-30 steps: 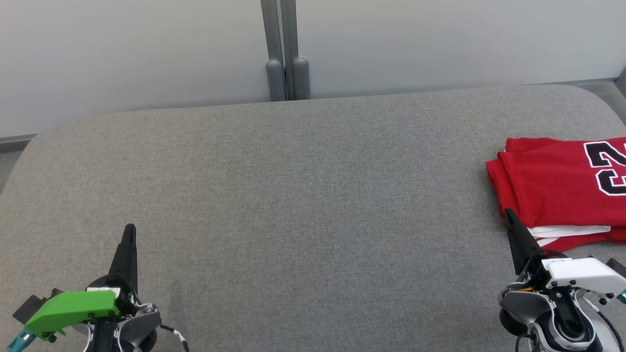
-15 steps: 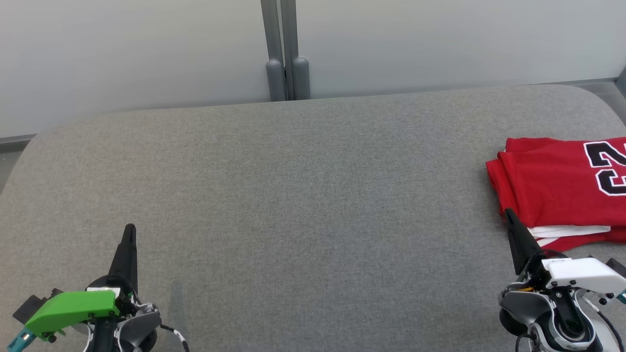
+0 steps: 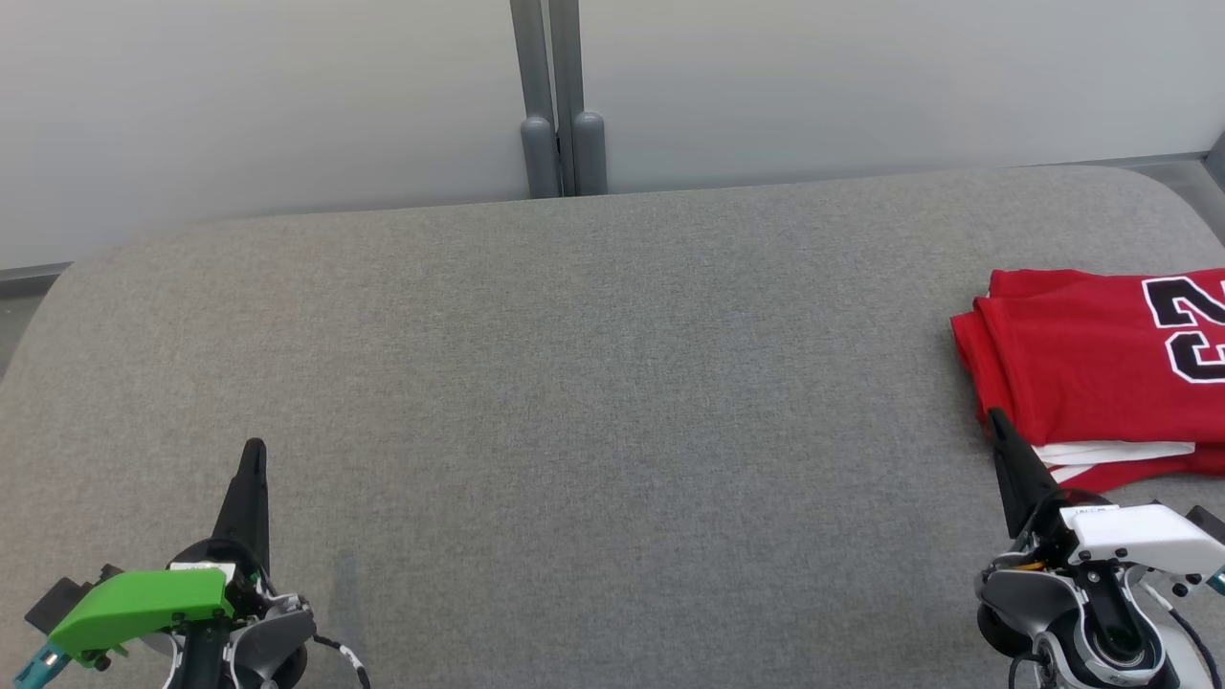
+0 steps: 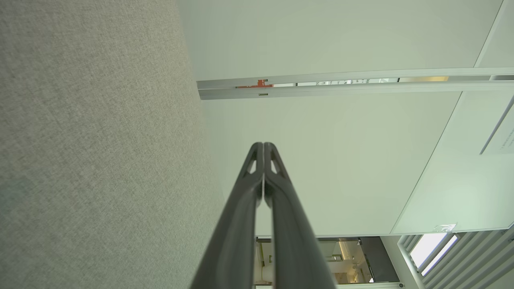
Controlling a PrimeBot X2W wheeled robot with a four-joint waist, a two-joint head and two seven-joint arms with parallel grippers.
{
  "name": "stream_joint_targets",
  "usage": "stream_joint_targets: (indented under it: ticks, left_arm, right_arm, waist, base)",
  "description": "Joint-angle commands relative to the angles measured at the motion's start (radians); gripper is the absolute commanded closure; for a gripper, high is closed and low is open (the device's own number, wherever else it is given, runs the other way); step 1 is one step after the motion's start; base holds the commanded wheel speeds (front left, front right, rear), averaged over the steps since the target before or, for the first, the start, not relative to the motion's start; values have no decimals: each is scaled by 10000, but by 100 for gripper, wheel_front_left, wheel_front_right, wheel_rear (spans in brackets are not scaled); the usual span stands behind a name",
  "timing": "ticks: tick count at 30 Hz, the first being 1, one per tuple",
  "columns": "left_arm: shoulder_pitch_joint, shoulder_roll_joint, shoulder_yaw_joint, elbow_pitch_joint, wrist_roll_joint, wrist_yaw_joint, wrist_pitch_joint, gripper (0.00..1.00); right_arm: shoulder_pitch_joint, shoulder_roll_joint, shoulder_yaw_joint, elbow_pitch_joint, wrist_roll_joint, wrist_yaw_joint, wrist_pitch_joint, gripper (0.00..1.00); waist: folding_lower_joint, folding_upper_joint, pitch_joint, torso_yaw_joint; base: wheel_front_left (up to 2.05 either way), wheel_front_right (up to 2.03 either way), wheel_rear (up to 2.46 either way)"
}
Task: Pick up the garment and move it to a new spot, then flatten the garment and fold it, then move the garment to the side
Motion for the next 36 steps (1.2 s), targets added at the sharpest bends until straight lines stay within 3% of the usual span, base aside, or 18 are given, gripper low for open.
stream_joint_targets:
  ticks: [1, 36]
  left_arm:
    - [-113, 5, 24, -18, -5, -39, 32, 100]
    - [-113, 5, 23, -19, -6, -39, 31, 100]
  right_arm:
    - [81, -14, -15, -53, 68, 0, 28, 100]
    - [81, -14, -14, -52, 70, 0, 27, 100]
  waist:
    - [0, 0, 0, 0]
    - [0, 0, 0, 0]
  base:
    - [0, 0, 0]
    - [0, 0, 0]
